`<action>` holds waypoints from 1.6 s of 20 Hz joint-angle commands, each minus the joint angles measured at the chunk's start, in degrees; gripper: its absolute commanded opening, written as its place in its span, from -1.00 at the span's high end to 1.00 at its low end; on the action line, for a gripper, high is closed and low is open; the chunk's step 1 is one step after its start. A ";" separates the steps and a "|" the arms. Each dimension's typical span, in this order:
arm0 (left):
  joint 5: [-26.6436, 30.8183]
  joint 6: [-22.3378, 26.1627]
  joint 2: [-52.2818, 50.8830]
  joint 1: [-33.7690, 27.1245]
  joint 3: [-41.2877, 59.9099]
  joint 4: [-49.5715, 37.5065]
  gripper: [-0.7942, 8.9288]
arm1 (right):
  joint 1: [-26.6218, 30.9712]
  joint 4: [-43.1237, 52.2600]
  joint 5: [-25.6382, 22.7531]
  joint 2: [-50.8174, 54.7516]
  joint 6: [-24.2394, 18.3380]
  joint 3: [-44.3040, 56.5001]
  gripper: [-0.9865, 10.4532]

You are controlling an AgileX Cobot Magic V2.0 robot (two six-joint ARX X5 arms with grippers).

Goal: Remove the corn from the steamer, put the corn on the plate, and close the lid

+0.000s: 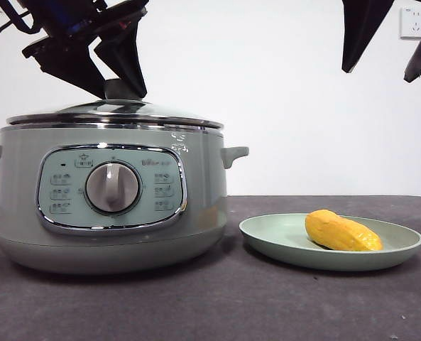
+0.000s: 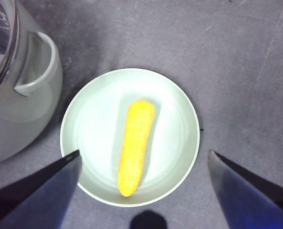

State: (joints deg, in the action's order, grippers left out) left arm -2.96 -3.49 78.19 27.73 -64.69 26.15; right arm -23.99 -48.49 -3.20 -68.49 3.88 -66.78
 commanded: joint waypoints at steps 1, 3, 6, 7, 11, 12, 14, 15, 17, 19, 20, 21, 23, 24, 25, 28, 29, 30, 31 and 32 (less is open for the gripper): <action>-1.90 -1.01 0.37 0.33 0.02 1.86 0.85 | -0.02 0.13 -0.20 -0.09 0.52 0.33 0.06; -1.92 -0.96 0.37 0.33 0.02 2.73 0.85 | -0.02 0.28 -0.20 -0.09 0.52 0.33 0.06; -1.77 -0.79 0.37 0.33 0.02 4.22 0.85 | -0.02 0.48 -0.20 -0.09 0.52 0.33 0.06; -1.49 -0.74 0.37 0.33 0.02 4.55 0.85 | -0.02 0.48 -0.20 -0.09 0.52 0.33 0.06; 3.06 0.70 0.37 0.33 0.02 4.59 0.85 | -0.02 0.46 -0.17 -0.09 0.55 0.33 0.06; 3.56 0.74 0.37 0.35 0.02 4.61 0.85 | -0.02 0.46 -0.17 -0.09 0.55 0.33 0.06; 3.89 0.74 0.37 0.35 0.02 4.61 0.85 | -0.02 0.44 -0.17 -0.09 0.55 0.33 0.06; 4.28 0.74 0.37 0.35 0.02 4.59 0.84 | -0.02 0.44 -0.17 -0.09 0.55 0.33 0.06; 4.22 0.74 0.37 0.35 0.02 4.57 0.80 | -0.02 0.44 -0.17 -0.09 0.55 0.33 0.06; 4.17 0.70 0.37 0.35 0.02 4.20 0.30 | -0.02 0.44 -0.15 -0.09 0.55 0.33 0.06; 4.17 0.66 0.37 0.35 0.02 3.85 0.00 | -0.02 0.44 -0.15 -0.09 0.55 0.33 0.06; 4.17 0.63 0.37 0.35 0.02 3.58 -0.13 | -0.02 0.44 -0.15 -0.09 0.55 0.33 0.06; 4.22 0.48 0.37 0.35 0.02 3.19 -0.13 | -0.02 0.46 -0.13 -0.09 0.55 0.33 0.06; 4.22 0.48 0.37 0.35 0.02 2.73 -0.13 | -0.02 0.52 -0.13 -0.09 0.50 0.33 0.06; 4.17 0.00 0.11 0.35 -0.04 2.67 -0.13 | -0.02 0.87 -0.13 -0.09 0.35 0.33 0.06; 4.02 -1.29 -3.54 0.42 -0.17 5.07 -0.13 | -0.09 2.16 0.33 0.13 -0.55 0.33 0.06; 4.04 -1.27 -5.86 0.46 -0.17 6.40 -0.12 | -0.13 2.12 0.31 0.35 -0.68 0.35 0.06; 4.09 -1.25 -7.85 0.46 -0.20 7.61 -0.10 | -0.13 2.10 0.31 0.63 -0.79 0.37 0.07; 4.44 -0.70 -10.14 0.46 -0.17 9.25 0.03 | -0.15 2.19 0.31 1.20 -0.79 0.66 0.13; 4.59 0.17 -12.26 0.44 -0.17 10.82 0.22 | -0.17 3.15 0.31 2.19 -0.81 1.46 0.25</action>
State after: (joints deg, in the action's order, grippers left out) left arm 1.41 -3.97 65.84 28.12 -65.21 36.71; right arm -24.03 -45.36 -3.01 -66.59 3.42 -65.89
